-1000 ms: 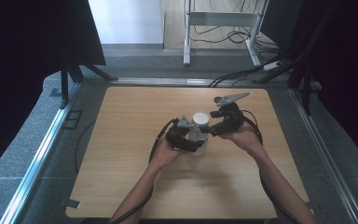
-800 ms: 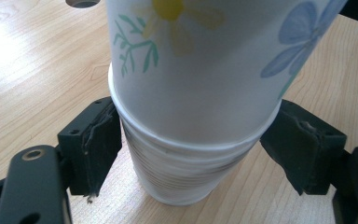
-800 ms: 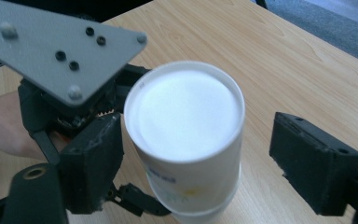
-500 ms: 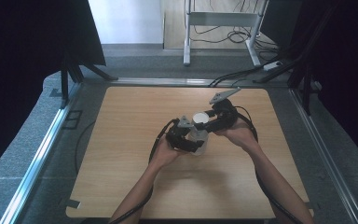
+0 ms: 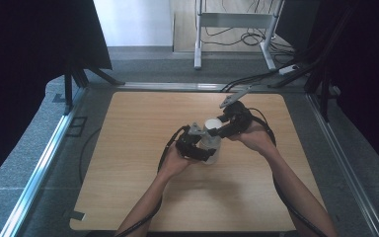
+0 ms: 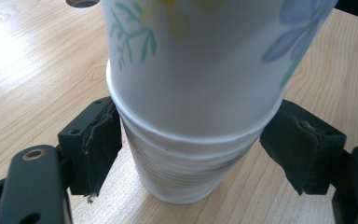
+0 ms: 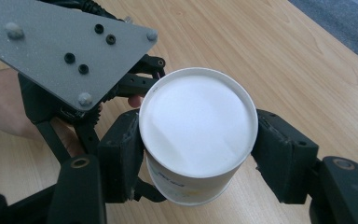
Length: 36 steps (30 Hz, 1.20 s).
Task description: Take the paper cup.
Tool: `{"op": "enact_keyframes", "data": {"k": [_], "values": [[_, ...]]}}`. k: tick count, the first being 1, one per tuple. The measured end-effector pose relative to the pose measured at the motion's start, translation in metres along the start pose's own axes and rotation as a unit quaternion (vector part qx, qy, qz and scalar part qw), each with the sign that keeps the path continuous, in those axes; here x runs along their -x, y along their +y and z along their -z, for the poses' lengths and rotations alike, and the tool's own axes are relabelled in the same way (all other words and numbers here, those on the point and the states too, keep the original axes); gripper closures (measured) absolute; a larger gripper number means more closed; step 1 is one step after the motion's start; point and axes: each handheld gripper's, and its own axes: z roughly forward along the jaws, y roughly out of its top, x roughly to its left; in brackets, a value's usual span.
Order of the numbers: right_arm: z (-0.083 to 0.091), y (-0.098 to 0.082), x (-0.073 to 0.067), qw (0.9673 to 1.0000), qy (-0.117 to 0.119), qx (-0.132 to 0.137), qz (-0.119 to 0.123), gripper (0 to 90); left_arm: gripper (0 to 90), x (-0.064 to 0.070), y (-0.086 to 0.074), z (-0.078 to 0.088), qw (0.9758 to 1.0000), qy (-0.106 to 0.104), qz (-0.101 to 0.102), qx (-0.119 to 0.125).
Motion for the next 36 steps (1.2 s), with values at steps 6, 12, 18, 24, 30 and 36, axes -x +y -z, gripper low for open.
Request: {"op": "enact_keyframes", "data": {"k": [6,12,18,24,30,36], "values": [[0.006,0.005,0.001,1.0,0.003,0.008,-0.001,36.8,20.9,0.0,0.0,0.0,1.0,0.001,-0.001,-0.001],[0.014,0.009,0.002,0.9999,0.003,0.015,0.0,36.8,20.6,0.0,-0.001,0.0,1.0,0.0,0.002,-0.002],[0.021,0.012,0.002,0.9998,0.003,0.019,0.002,36.8,20.2,0.0,-0.002,0.0,1.0,-0.003,0.008,0.0],[0.029,0.016,0.003,0.9997,0.004,0.026,0.001,36.8,17.4,-0.002,-0.003,0.001,0.9999,-0.003,0.01,-0.003],[0.036,0.02,0.003,0.9995,0.003,0.032,0.001,36.8,14.4,-0.004,-0.006,0.004,0.9999,-0.005,0.012,0.004],[0.044,0.024,0.002,0.9993,0.004,0.038,0.002,36.8,14.1,-0.007,-0.006,0.01,0.9996,-0.013,0.023,0.013]]}}
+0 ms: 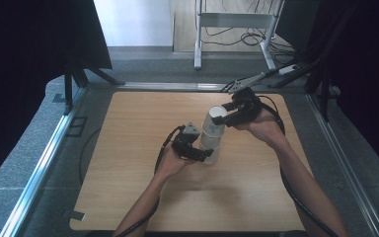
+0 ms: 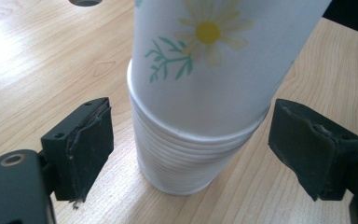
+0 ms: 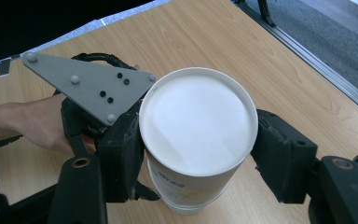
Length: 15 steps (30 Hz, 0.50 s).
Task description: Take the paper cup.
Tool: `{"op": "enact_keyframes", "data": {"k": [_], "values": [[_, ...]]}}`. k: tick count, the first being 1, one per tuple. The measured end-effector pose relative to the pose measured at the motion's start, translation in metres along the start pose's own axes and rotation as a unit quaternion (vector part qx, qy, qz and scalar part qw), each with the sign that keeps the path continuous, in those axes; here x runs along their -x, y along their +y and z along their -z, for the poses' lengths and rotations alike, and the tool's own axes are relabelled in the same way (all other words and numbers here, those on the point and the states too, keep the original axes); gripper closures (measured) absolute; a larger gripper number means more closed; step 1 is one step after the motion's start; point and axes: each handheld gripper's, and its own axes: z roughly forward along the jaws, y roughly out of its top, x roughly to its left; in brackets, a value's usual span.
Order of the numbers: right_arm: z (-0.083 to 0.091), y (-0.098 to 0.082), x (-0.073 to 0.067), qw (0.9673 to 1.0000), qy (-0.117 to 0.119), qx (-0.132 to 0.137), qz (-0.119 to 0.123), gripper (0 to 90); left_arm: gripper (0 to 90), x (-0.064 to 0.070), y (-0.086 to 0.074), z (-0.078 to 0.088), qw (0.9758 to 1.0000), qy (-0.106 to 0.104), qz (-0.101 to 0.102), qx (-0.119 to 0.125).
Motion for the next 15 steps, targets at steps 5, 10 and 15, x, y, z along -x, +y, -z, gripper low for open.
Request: {"op": "enact_keyframes", "data": {"k": [5,10,15], "values": [[0.006,0.004,-0.001,1.0,0.0,0.002,0.002,36.8,14.0,0.0,0.0,0.004,1.0,0.001,-0.002,0.001],[0.014,0.007,-0.003,1.0,0.002,0.007,0.004,36.8,12.7,0.004,0.001,0.009,0.9999,0.005,-0.012,-0.004],[0.019,0.008,-0.006,0.9999,0.003,0.009,0.005,36.8,7.4,0.008,0.002,0.013,0.9999,-0.003,-0.015,-0.003]]}}
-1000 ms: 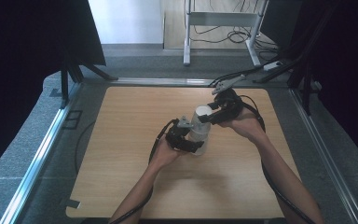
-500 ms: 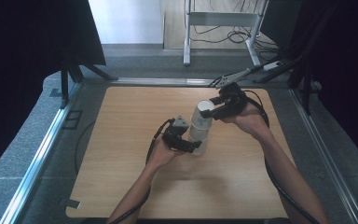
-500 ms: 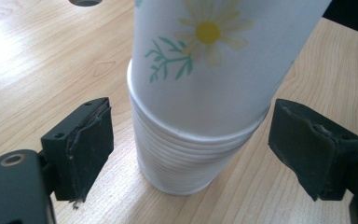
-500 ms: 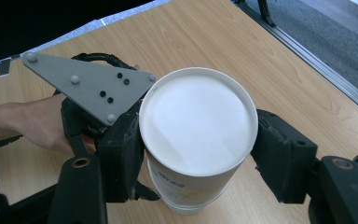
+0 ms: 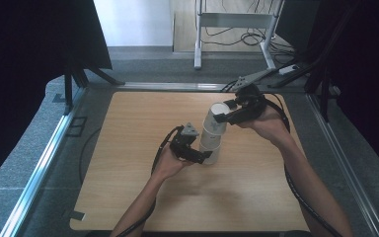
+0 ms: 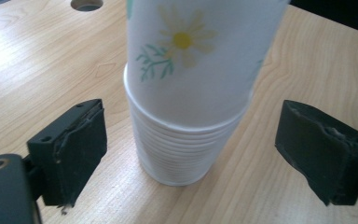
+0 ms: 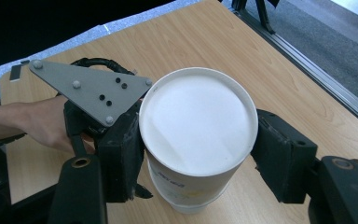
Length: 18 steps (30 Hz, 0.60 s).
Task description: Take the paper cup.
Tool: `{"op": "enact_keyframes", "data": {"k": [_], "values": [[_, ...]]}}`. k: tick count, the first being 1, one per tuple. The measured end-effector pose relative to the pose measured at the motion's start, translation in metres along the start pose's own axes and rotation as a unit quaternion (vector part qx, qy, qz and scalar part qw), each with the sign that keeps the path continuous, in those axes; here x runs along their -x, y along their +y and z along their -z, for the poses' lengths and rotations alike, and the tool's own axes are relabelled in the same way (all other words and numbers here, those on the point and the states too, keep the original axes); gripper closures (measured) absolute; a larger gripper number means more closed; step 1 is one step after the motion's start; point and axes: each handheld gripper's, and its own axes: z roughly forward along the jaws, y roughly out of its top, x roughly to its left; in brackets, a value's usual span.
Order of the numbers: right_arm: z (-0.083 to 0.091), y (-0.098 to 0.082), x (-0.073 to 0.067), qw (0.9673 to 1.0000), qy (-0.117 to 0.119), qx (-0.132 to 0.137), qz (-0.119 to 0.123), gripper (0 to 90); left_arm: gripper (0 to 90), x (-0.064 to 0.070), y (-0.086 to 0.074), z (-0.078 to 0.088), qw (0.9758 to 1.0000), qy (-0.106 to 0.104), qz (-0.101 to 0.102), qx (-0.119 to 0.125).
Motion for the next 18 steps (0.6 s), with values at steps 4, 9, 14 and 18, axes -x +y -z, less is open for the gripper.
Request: {"op": "enact_keyframes", "data": {"k": [4,9,14,18], "values": [[0.005,0.001,-0.004,1.0,0.0,0.001,0.002,36.8,4.5,0.004,0.001,0.004,1.0,-0.003,-0.001,0.005],[0.012,0.001,-0.01,1.0,0.004,0.004,0.007,36.8,3.4,0.009,0.0,0.01,0.9999,-0.011,-0.004,0.011],[0.017,-0.003,-0.015,0.9999,0.007,0.007,0.007,36.8,3.0,0.013,-0.002,0.017,0.9997,-0.016,-0.006,0.019],[0.019,-0.008,-0.02,0.9999,0.012,0.008,0.006,36.8,2.9,0.017,-0.005,0.02,0.9994,-0.02,-0.009,0.025]]}}
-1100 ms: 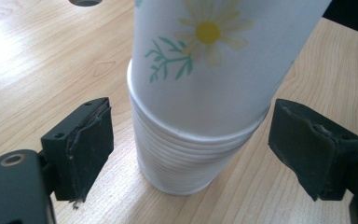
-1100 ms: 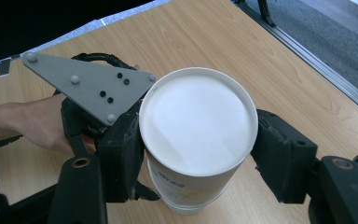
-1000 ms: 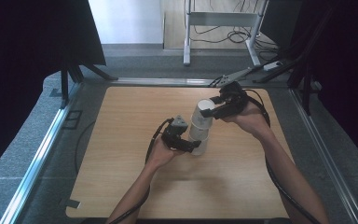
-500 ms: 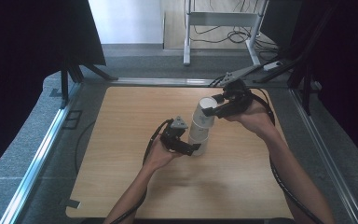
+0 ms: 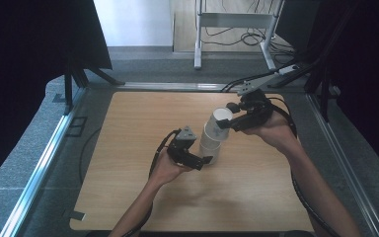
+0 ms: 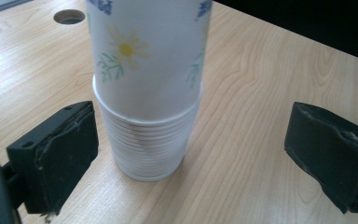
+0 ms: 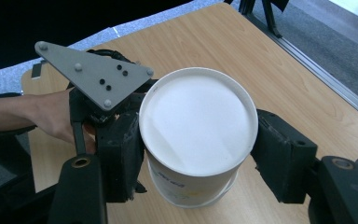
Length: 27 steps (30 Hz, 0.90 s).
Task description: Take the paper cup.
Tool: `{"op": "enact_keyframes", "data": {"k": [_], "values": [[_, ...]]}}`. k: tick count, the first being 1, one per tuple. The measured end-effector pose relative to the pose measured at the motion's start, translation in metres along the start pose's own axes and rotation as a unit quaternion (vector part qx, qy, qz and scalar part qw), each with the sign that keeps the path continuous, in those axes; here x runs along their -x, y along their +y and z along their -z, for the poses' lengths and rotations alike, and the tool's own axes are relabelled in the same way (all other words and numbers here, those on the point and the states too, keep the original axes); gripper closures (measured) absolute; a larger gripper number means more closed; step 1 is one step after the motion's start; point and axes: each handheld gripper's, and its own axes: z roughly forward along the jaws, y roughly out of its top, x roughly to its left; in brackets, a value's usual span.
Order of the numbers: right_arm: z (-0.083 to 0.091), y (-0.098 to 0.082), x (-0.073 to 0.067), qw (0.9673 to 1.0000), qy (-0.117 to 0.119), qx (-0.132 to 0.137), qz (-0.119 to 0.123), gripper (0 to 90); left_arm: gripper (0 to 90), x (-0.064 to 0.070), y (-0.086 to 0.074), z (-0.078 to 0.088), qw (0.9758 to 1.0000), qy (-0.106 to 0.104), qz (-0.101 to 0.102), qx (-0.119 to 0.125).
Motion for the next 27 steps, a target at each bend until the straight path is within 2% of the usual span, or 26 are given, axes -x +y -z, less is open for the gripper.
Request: {"op": "enact_keyframes", "data": {"k": [12,20,27], "values": [[0.0,-0.022,-0.016,0.9998,0.016,0.007,0.001,36.9,3.2,0.02,-0.006,0.004,0.9995,-0.02,-0.014,0.019],[-0.01,-0.038,-0.026,0.9995,0.03,0.006,0.0,36.9,3.3,0.031,-0.014,0.004,0.9991,-0.029,-0.018,0.026],[-0.026,-0.058,-0.033,0.9993,0.038,-0.007,-0.001,36.9,3.8,0.037,-0.02,0.0,0.9989,-0.03,-0.024,0.028]]}}
